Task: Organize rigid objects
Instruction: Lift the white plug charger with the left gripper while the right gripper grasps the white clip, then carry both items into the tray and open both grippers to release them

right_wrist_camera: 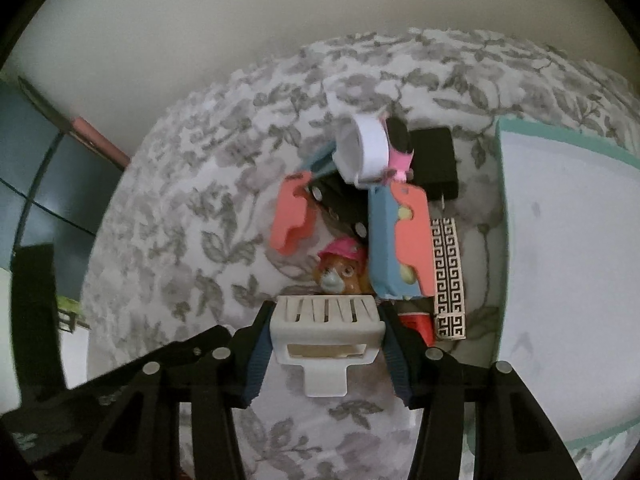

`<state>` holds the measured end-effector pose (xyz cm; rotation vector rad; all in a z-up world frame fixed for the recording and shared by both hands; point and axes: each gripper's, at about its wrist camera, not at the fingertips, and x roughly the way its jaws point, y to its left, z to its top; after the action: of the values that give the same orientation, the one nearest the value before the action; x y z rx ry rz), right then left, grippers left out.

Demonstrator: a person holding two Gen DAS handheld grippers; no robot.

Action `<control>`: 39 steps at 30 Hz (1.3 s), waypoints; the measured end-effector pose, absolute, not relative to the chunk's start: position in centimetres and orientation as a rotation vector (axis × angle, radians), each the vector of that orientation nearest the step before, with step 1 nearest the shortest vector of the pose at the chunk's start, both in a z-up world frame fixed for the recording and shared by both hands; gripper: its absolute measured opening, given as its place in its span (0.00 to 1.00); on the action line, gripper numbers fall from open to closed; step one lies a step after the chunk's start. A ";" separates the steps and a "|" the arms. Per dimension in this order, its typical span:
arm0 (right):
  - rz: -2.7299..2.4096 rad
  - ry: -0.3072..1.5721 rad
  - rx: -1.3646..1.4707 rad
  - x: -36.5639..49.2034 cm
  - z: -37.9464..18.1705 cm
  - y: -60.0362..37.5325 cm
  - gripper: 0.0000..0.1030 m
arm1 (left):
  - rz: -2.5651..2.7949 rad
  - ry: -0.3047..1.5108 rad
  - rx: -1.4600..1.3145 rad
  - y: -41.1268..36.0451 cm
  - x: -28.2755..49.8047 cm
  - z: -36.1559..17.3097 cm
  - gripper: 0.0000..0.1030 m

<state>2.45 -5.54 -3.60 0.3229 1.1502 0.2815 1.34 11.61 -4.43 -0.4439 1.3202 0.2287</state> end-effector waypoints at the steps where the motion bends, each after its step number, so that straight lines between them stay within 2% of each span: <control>1: 0.274 1.141 0.318 2.4 -3.1 -5.7 0.52 | 0.224 1.309 -0.433 11.4 1.4 -4.1 0.61; 11: 0.087 1.092 0.319 2.3 0.2 -11.4 0.52 | 0.096 1.266 -0.367 7.0 2.4 -1.4 0.61; 20: -0.168 1.112 0.416 2.5 -0.7 -20.9 0.52 | -0.087 1.238 -0.262 -2.3 4.5 1.0 0.61; 30: -0.493 1.171 0.533 0.6 -3.3 -31.1 0.52 | -0.260 1.240 -0.137 -11.9 6.1 -1.1 0.61; 39: -0.576 1.176 0.545 -0.9 -4.4 -33.9 0.52 | -0.325 1.239 -0.099 -14.4 6.1 -3.0 0.61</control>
<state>-0.94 -33.87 -4.41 0.5447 1.1763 -0.5760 6.06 -14.45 -3.02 -0.0989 1.2391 -0.3253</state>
